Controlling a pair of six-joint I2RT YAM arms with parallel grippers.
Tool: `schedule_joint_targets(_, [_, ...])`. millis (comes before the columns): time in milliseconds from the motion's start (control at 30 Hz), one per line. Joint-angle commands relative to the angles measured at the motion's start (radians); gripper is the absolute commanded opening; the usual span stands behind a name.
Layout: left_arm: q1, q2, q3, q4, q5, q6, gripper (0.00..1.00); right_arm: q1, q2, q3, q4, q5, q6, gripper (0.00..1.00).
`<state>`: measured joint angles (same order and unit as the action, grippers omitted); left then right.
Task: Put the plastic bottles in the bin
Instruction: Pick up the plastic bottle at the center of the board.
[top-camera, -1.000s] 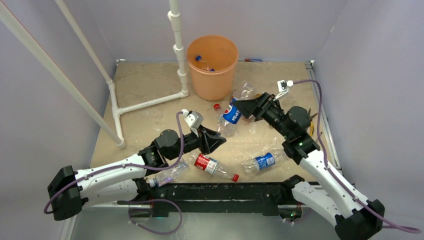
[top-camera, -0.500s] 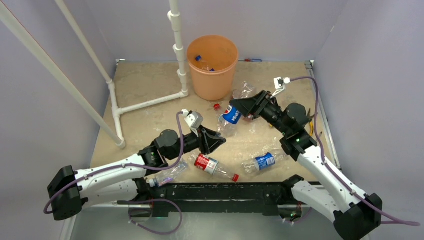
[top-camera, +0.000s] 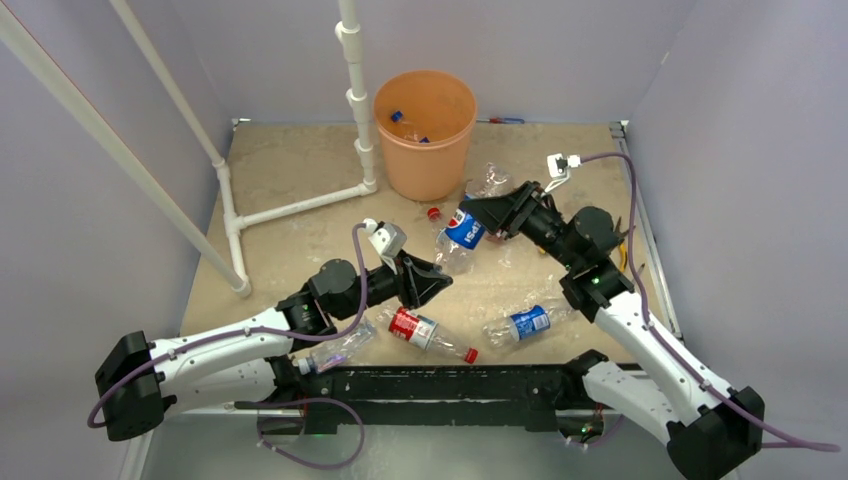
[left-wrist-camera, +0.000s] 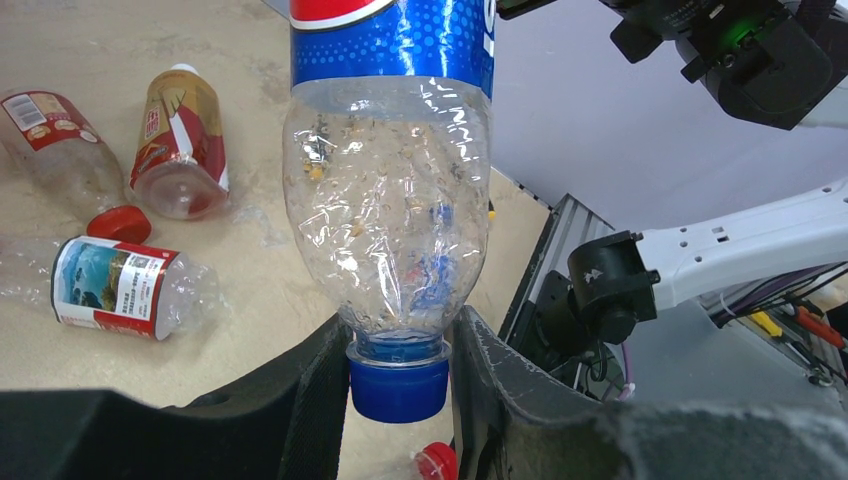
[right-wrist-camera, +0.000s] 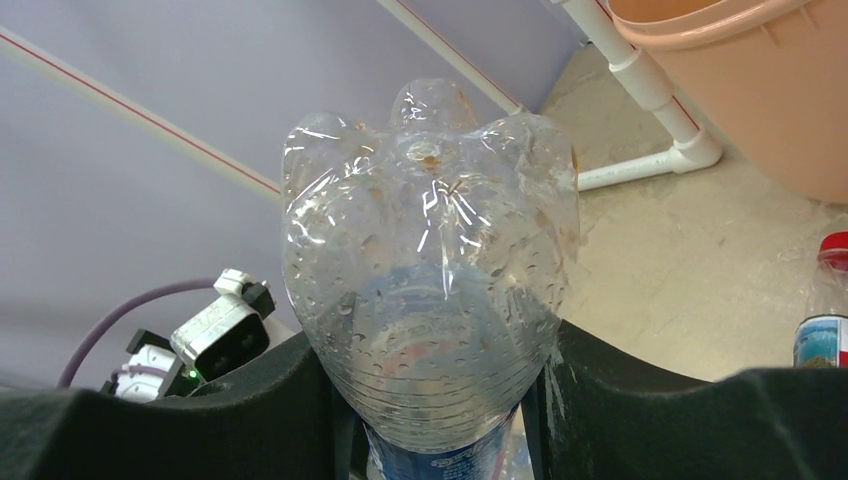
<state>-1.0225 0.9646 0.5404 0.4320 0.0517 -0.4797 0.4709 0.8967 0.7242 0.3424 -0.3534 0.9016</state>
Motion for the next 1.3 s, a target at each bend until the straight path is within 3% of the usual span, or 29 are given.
schedule_joint_targets(0, [-0.004,-0.018,0.000,0.007,-0.027,-0.022,0.29,-0.002,-0.018,0.006,0.113,-0.018,0.037,0.43])
schedule_joint_targets(267, [-0.004,-0.098,-0.048,0.058,-0.119,-0.067,0.60,0.000,-0.022,-0.065,0.318,-0.024,0.153,0.41])
schedule_joint_targets(367, [-0.004,-0.146,-0.068,0.063,-0.210,-0.108,0.81,0.000,-0.025,-0.119,0.450,-0.015,0.230,0.41])
schedule_joint_targets(400, [-0.004,-0.164,-0.078,0.075,-0.238,-0.113,0.83,0.000,-0.025,-0.130,0.489,-0.010,0.239,0.41])
schedule_joint_targets(533, [-0.004,-0.261,-0.159,0.251,-0.331,-0.159,0.98,-0.001,-0.023,-0.187,0.673,0.025,0.282,0.41])
schedule_joint_targets(700, [-0.004,-0.267,-0.279,0.638,-0.377,-0.260,0.99,-0.001,0.038,-0.274,1.001,0.083,0.354,0.41])
schedule_joint_targets(867, [-0.004,-0.087,-0.286,1.001,-0.288,-0.367,0.97,0.000,0.147,-0.317,1.272,0.099,0.431,0.41])
schedule_joint_targets(1067, [-0.002,0.143,-0.278,1.311,-0.223,-0.512,0.92,0.000,0.255,-0.344,1.534,0.096,0.493,0.42])
schedule_joint_targets(1267, [-0.002,0.197,-0.282,1.347,-0.220,-0.548,0.88,0.000,0.283,-0.347,1.615,0.143,0.487,0.40])
